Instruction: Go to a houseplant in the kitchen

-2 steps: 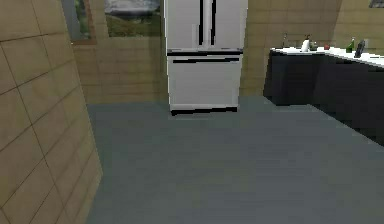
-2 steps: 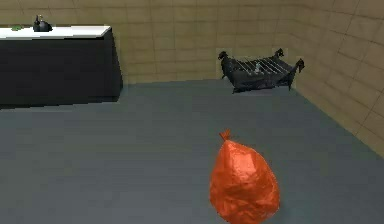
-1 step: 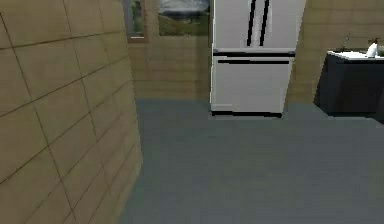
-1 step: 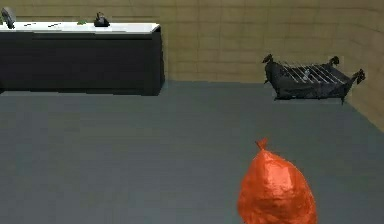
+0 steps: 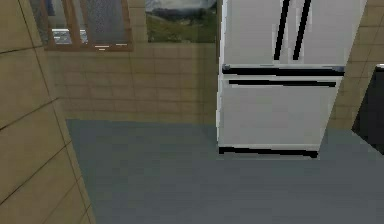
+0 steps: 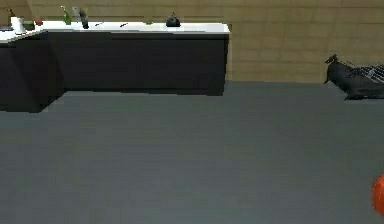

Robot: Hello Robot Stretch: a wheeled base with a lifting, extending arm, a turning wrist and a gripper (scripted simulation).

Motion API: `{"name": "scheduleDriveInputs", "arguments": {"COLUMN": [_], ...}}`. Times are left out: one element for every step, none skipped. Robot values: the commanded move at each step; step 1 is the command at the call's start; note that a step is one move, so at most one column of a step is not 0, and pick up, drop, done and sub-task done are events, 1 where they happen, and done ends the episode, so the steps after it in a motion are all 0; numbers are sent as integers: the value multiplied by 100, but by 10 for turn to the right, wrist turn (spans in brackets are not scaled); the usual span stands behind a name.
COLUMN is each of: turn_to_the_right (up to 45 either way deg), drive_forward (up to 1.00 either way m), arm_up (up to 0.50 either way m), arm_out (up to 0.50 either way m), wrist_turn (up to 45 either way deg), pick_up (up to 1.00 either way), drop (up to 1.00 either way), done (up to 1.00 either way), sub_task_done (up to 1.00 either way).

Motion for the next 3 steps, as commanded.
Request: {"name": "scheduleDriveInputs", "arguments": {"turn_to_the_right": [-30,120,0], "drive_forward": [0,0,100], "arm_up": [0,0,0], "arm_out": [0,0,0], "wrist_turn": [0,0,0], "pick_up": [0,0,0], "drop": [0,0,0], "done": [0,0,0], "sub_task_done": [0,0,0]}}
